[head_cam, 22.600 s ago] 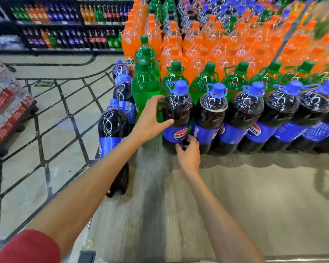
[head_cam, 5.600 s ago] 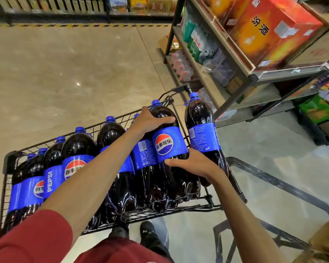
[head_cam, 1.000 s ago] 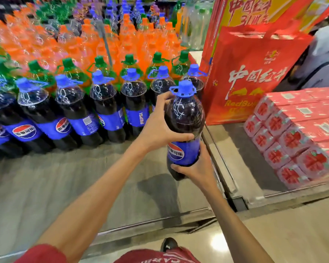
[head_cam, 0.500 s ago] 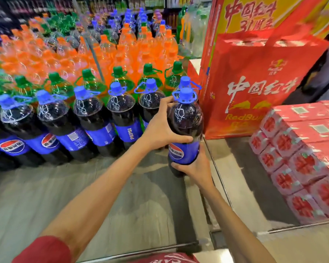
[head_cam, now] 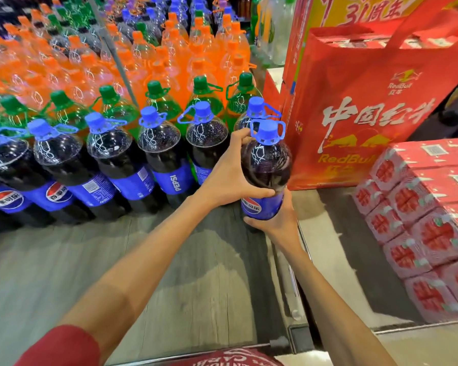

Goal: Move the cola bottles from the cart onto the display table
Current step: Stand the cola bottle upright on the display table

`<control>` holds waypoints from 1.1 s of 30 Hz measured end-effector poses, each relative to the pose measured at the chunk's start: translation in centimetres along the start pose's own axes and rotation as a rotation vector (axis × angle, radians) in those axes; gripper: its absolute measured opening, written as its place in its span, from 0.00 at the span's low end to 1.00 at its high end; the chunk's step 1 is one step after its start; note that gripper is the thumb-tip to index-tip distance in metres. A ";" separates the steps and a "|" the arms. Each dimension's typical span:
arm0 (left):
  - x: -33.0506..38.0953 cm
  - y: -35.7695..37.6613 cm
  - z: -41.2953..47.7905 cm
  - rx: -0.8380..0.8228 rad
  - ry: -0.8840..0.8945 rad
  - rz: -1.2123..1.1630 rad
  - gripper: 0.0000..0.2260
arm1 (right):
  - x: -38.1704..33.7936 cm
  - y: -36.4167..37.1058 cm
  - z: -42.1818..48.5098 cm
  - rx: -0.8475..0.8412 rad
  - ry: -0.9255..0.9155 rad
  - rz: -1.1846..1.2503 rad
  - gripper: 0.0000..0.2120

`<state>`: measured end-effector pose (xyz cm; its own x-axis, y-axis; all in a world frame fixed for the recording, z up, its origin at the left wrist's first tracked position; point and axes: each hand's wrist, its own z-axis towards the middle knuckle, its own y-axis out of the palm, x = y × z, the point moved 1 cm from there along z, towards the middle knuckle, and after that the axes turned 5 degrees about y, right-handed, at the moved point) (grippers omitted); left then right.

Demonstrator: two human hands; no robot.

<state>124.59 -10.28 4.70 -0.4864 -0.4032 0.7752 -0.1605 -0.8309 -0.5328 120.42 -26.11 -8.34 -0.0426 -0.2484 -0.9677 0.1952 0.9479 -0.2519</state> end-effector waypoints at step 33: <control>-2.5 1.6 -1.5 0.048 0.084 0.037 0.52 | 2.7 0.4 0.0 -0.090 0.039 0.017 0.55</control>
<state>124.30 -10.01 1.42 -0.5615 -0.4026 0.7230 -0.1001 -0.8342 -0.5423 120.36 -26.38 -11.02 -0.0788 -0.2262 -0.9709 0.1078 0.9663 -0.2339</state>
